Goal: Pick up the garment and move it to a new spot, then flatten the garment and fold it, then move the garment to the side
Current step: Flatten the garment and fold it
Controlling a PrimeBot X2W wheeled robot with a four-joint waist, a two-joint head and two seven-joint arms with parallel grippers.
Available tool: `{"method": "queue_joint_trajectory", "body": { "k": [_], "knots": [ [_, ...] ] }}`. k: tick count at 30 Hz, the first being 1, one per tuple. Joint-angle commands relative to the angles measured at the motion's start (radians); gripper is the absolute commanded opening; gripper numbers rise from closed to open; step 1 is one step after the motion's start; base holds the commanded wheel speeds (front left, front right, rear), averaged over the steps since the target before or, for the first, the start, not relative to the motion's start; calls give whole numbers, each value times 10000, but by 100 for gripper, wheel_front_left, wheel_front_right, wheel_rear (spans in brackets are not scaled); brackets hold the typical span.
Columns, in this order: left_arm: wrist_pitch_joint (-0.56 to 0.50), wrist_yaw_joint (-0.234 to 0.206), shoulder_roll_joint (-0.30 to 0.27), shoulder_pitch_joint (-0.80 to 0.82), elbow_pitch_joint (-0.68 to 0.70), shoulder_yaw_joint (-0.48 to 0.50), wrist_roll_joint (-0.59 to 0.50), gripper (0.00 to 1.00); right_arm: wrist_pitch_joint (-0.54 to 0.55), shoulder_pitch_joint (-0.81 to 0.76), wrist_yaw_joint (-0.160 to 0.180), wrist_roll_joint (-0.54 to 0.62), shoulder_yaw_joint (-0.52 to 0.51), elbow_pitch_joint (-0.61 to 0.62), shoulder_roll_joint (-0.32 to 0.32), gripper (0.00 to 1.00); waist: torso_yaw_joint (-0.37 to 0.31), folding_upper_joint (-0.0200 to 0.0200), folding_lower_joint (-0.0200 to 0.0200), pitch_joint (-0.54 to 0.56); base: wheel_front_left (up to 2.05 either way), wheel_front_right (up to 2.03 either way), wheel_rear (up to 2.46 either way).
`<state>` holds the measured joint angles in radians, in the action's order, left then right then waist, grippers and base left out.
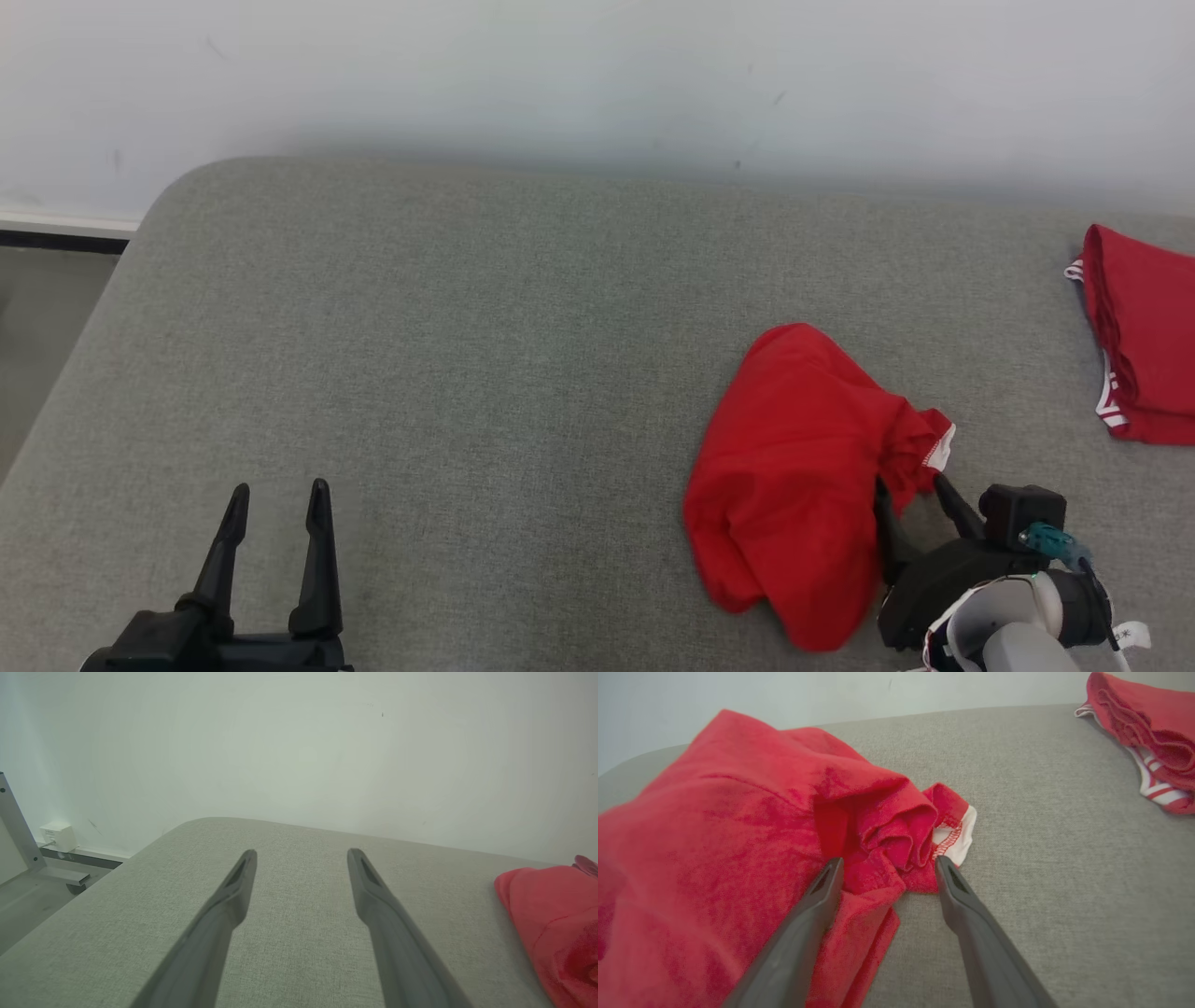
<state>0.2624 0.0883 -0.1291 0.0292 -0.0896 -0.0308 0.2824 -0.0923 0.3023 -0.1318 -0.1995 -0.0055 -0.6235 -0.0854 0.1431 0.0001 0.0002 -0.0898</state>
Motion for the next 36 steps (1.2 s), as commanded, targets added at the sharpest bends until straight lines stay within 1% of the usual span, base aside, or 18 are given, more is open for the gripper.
{"method": "queue_joint_trajectory", "body": {
  "k": [1,2,3,4,5,10,14,16,18,24,29,32,36],
  "knots": [
    [32,39,37,150,-27,26,-85,100,19,122,19,-130,98,-279,73,100,176,-1,-2,-155,0,0,0],
    [32,51,46,174,-35,31,-101,100,26,179,19,-207,153,-517,104,100,215,-1,-2,-182,0,0,0],
    [32,66,40,172,-54,60,-110,100,42,206,19,-260,239,-735,132,91,235,-1,-2,-192,0,0,0],
    [32,60,34,170,-72,93,-113,100,-11,229,19,-337,307,-919,160,31,248,-1,-2,-204,0,0,0],
    [32,58,36,179,-86,120,-116,100,-93,260,19,-407,363,-1070,176,0,254,-1,-2,-213,0,0,0],
    [32,51,62,11,-53,278,-169,100,-720,424,20,-661,339,-1589,140,0,132,-1,-2,-153,0,0,0],
    [32,33,118,-30,-11,315,-245,100,-1258,650,19,-769,-4,-1626,-238,0,-42,-1,-2,-42,0,0,0],
    [32,28,130,-52,2,308,-255,100,-1353,683,19,-762,-120,-1579,-337,0,-84,-1,-2,-16,0,0,0],
    [32,29,156,-79,14,308,-255,100,-1504,748,19,-778,-383,-1433,-573,0,-167,-1,-2,32,0,0,0],
    [32,80,228,-133,-46,295,-300,100,-1656,850,19,-614,-1201,-698,-1320,0,-312,-1,-2,171,0,0,0],
    [32,145,263,-130,-135,252,-256,100,-1542,891,19,-409,-1794,31,-1826,0,-260,-1,-2,304,0,0,0],
    [32,151,291,-116,-191,264,-246,100,-1332,922,19,-252,-2025,607,-1880,0,-203,-1,-2,366,0,0,0],
    [32,193,342,-172,-250,242,-284,100,-959,1124,19,0,-1830,1512,-1684,0,-118,-1,-2,463,0,0,0]
  ]
}}
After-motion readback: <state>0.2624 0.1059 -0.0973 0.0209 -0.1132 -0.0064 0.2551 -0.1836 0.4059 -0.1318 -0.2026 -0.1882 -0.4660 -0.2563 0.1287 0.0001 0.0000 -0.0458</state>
